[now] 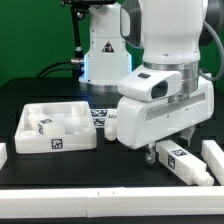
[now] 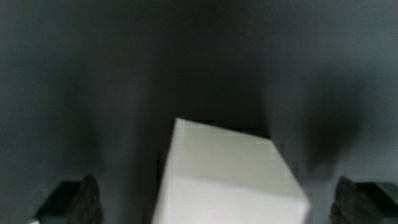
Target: Assemble desk
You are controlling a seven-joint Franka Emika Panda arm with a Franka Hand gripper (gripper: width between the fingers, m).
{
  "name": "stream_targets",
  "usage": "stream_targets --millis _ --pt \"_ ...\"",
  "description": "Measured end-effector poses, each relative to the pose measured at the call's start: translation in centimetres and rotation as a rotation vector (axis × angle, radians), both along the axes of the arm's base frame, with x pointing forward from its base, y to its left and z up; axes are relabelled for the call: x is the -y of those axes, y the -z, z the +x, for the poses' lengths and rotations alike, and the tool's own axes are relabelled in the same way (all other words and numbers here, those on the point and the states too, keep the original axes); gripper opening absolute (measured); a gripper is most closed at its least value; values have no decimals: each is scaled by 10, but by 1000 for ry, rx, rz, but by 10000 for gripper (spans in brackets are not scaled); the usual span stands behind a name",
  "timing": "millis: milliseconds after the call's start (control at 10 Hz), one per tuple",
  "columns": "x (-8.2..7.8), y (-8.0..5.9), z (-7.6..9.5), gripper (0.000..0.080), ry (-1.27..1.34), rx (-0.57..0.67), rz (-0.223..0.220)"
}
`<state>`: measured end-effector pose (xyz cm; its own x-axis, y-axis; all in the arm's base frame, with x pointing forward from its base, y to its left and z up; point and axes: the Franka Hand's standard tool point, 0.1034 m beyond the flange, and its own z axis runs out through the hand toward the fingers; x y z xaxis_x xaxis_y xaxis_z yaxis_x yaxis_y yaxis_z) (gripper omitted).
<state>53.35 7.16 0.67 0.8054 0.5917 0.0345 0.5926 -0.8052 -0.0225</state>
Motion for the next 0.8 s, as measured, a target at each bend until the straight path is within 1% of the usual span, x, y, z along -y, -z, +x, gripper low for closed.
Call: stream_targets --millis 100,200,300,400,500,600,700,800 --pt "0 0 0 650 1 0 0" --pt "0 0 0 547 1 0 0" --pt "0 0 0 412 1 0 0" --pt "0 0 0 412 1 0 0" --pt "2 0 0 288 8 0 -2" --pt "2 -1 0 288 12 0 -2" --pt "2 -9 -9 288 110 -2 2" --pt "-2 -23 -23 288 176 -7 2"
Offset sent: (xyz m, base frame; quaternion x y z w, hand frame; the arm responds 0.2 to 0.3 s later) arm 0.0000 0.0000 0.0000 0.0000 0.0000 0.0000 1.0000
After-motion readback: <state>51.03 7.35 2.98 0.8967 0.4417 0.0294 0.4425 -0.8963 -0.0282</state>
